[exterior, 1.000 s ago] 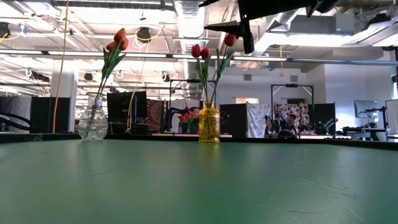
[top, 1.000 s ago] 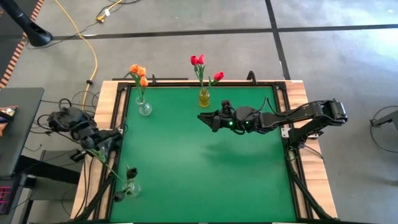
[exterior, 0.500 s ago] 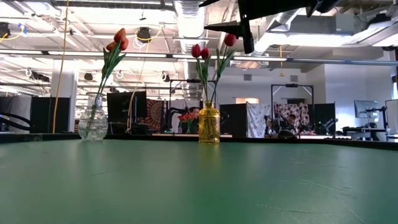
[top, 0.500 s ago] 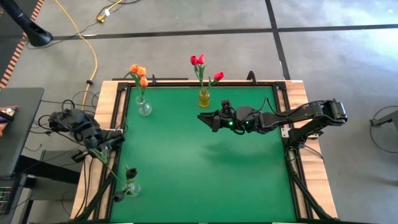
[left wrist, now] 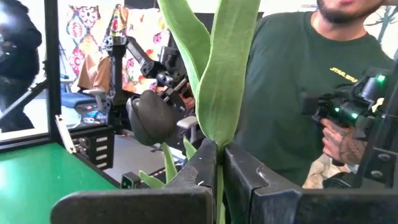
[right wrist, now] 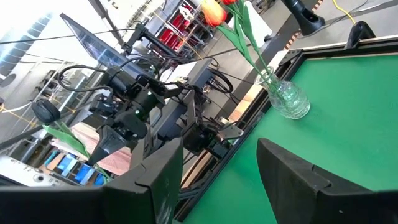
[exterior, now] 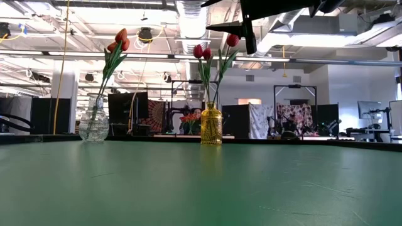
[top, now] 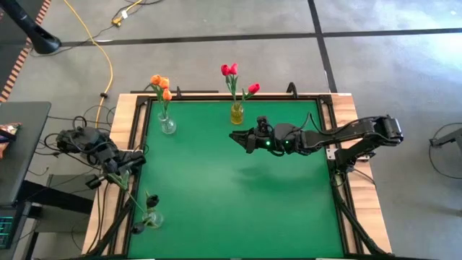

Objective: Sort flowers into vase by color
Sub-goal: Put the black flower into the bottom transparent vase

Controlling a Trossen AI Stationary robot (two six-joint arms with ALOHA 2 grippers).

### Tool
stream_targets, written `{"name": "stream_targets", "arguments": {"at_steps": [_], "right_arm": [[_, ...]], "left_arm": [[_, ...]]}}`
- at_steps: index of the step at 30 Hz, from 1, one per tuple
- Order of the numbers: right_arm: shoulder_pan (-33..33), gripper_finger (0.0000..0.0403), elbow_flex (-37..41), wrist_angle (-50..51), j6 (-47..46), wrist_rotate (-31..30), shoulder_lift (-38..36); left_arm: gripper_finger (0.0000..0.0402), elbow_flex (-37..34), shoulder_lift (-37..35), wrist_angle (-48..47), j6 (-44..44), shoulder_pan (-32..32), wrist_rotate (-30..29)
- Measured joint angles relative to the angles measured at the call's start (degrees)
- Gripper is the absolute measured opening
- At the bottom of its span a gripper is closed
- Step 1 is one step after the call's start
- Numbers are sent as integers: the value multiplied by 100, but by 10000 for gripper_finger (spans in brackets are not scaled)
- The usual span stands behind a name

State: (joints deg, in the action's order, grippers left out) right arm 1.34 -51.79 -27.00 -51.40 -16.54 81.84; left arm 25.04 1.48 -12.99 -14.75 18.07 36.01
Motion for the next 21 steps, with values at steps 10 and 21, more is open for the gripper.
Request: {"name": "stream_targets", "arguments": {"at_steps": [10,21], "right_arm": [[-39,230,0,-2,31,-2,0],[-111,230,0,0,43,13,0]], "left_arm": [[0,-2,114,-4,11,-1,-27],[0,-2,638,-116,192,0,211]]}}
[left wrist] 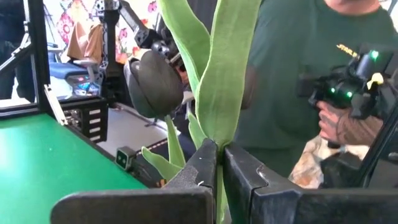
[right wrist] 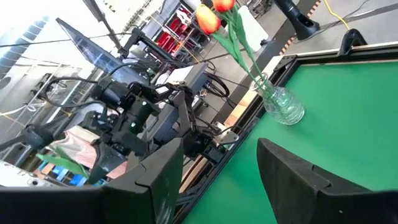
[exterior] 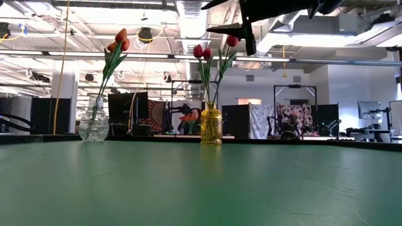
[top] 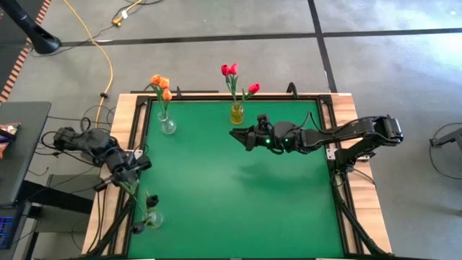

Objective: Sort flowers into vase by color
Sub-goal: Put the black flower into the bottom transparent vase

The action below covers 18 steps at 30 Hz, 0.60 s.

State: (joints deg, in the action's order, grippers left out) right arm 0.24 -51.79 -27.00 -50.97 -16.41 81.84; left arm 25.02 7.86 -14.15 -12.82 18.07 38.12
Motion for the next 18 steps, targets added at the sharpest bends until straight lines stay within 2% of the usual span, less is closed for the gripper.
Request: {"name": "stream_targets", "arguments": {"at_steps": [10,18], "right_arm": [[-1,230,0,0,28,17,0],[-1,230,0,2,43,20,0]], "left_arm": [[0,0,118,-539,1020,2,97],[0,0,116,-625,1323,2,180]]}}
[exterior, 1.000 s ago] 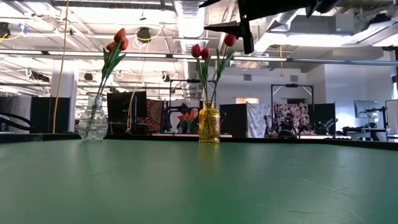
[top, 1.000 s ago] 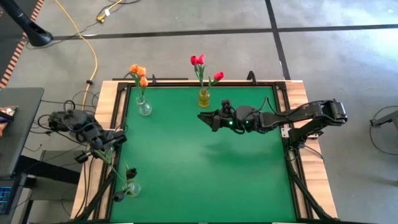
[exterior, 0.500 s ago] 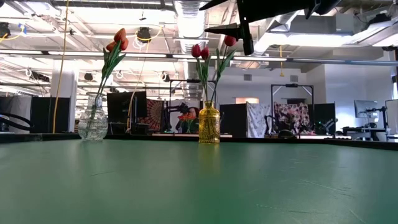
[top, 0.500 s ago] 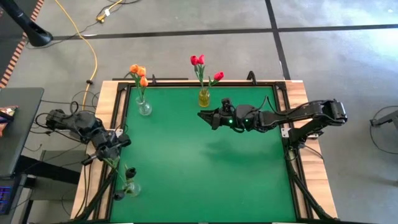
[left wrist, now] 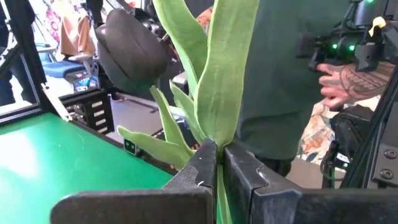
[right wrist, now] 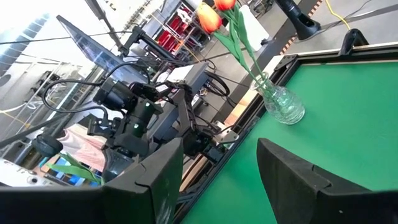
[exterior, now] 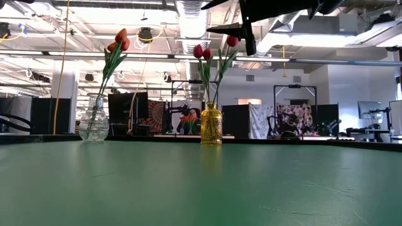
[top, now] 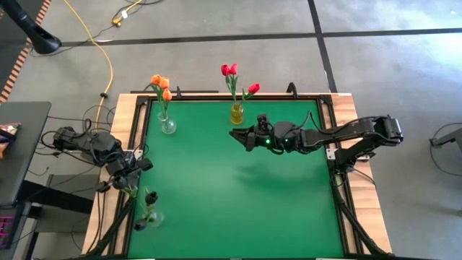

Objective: Sort flowers into vase by color
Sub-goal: Put the black flower into the bottom transparent vase

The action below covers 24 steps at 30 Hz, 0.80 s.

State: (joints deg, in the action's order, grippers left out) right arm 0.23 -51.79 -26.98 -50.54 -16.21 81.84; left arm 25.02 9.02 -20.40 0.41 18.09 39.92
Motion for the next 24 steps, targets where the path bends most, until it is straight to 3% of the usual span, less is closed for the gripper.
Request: {"name": "stream_targets", "arguments": {"at_steps": [9,24], "right_arm": [[-56,230,0,2,15,-2,0],[-162,230,0,4,153,111,0]], "left_arm": [[0,0,73,-108,-62,0,225],[0,0,973,-319,63,0,349]]}}
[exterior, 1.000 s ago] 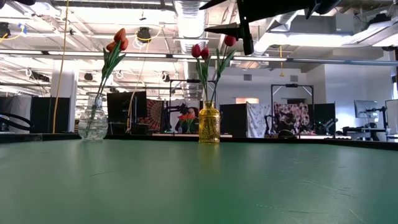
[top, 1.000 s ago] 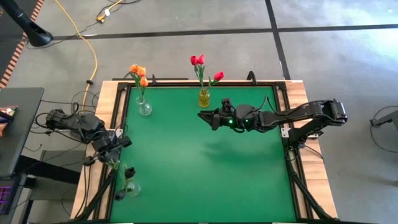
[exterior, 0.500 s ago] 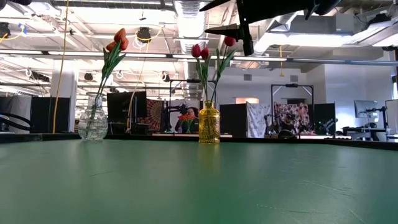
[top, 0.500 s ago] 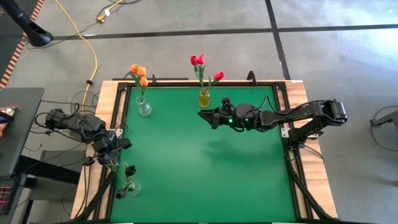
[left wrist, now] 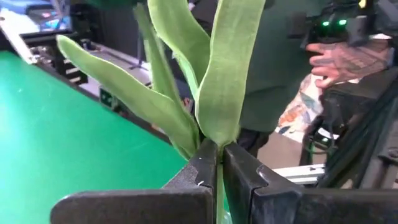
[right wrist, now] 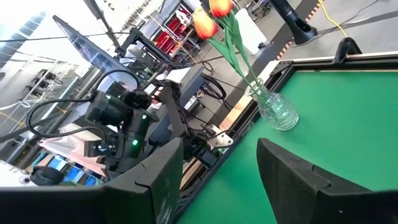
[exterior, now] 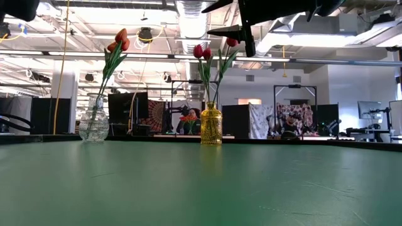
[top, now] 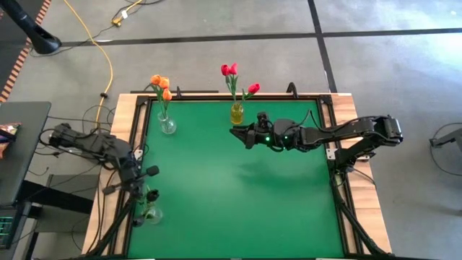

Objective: Sort flowers into vase by color
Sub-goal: Put the black flower into the bottom transparent vase

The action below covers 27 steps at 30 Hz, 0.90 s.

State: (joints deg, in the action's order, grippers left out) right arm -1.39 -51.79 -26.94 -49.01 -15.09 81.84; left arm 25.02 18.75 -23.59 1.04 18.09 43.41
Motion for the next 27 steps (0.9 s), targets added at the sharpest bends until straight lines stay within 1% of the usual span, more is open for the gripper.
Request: {"name": "stream_targets", "arguments": {"at_steps": [4,8,15,20,23,25,27], "right_arm": [[0,230,0,0,38,2,0],[0,230,0,-1,151,6,0],[0,230,0,-1,161,8,0],[0,230,0,0,166,11,0],[0,230,0,0,172,13,0],[0,230,0,-1,236,14,0],[0,230,0,-2,236,16,0]], "left_arm": [[0,0,82,-4,-62,0,-262],[0,0,77,-5,-92,0,-276],[0,0,74,-31,-649,0,-283],[3,0,72,-52,-851,0,-290],[24,0,72,-54,-1028,0,-424],[47,0,72,-77,-1138,0,-509],[73,0,72,-111,-1133,-2,-462]]}}
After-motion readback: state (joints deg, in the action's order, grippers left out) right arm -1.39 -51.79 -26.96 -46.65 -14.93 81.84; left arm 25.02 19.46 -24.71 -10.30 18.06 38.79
